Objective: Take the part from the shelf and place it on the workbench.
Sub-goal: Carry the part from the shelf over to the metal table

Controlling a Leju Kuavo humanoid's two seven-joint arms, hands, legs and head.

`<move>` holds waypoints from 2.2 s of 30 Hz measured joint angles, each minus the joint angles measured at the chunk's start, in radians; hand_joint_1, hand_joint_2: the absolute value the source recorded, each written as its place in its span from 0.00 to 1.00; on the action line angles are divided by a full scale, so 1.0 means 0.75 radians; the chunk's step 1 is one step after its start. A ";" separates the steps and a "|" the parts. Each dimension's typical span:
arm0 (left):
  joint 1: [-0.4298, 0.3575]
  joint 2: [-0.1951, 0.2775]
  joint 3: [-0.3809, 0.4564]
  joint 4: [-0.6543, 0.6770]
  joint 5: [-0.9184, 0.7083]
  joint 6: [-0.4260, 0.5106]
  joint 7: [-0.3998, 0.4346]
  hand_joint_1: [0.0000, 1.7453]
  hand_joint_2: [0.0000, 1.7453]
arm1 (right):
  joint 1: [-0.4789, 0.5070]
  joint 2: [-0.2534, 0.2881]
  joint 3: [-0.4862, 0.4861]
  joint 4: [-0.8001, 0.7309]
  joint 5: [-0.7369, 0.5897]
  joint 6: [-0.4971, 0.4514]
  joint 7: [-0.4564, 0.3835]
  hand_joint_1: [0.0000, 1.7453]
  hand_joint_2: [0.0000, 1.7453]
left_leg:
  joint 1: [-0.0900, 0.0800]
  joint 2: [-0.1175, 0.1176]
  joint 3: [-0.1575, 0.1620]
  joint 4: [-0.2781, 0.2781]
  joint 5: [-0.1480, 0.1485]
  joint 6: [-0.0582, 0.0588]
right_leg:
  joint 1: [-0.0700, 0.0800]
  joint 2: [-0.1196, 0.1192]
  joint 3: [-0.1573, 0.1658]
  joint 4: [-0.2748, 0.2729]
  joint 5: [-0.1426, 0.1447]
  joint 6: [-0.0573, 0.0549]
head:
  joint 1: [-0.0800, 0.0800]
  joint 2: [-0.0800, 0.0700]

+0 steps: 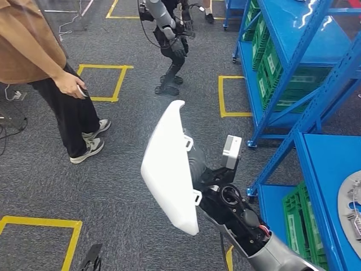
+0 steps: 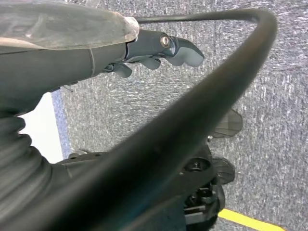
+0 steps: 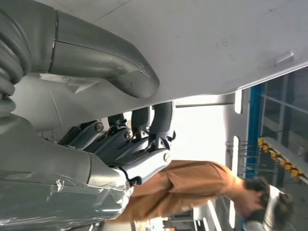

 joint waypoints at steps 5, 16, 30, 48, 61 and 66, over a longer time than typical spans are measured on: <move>0.001 0.000 0.000 0.000 -0.001 0.000 0.007 0.00 1.00 | 0.002 0.000 0.000 0.000 0.000 0.008 -0.007 1.00 1.00 | 0.004 -0.033 0.002 -0.004 0.004 0.032 | -0.009 0.075 -0.130 0.301 -0.167 0.026 | 0.032 0.000; 0.004 -0.001 0.000 0.000 -0.004 -0.004 0.013 0.00 1.00 | 0.001 0.001 0.000 0.001 0.001 0.014 -0.008 1.00 1.00 | 0.003 -0.133 -0.015 0.003 0.014 -0.011 | -0.010 0.137 -0.002 0.002 0.010 -0.022 | 0.077 0.000; 0.004 0.006 0.000 0.000 -0.001 -0.004 0.014 0.00 1.00 | 0.004 0.008 0.003 0.001 0.003 0.026 -0.011 1.00 1.00 | -0.002 0.025 0.003 -0.010 0.005 -0.004 | 0.004 -0.023 0.008 -0.013 0.005 -0.004 | 0.001 0.000; 0.021 0.004 0.000 0.000 0.009 0.004 -0.004 0.00 1.00 | -0.007 0.011 0.010 0.020 -0.010 0.048 -0.026 1.00 1.00 | 0.005 -0.136 -0.038 0.041 -0.009 -0.020 | -0.016 0.128 0.007 -0.007 0.011 -0.025 | 0.069 0.000; 0.022 0.006 0.000 0.001 0.019 0.008 -0.004 0.00 1.00 | -0.015 0.022 0.019 0.034 -0.011 0.070 -0.035 1.00 1.00 | -0.003 0.020 -0.020 0.002 0.014 0.001 | 0.007 -0.057 0.023 -0.007 -0.018 0.000 | 0.004 0.000; 0.031 0.005 -0.001 0.001 0.028 0.008 -0.006 0.00 1.00 | -0.019 0.024 0.028 0.037 -0.014 0.080 -0.036 1.00 1.00 | 0.005 -0.040 -0.017 -0.002 0.016 0.032 | -0.003 0.061 -0.103 0.285 -0.183 0.024 | 0.036 0.000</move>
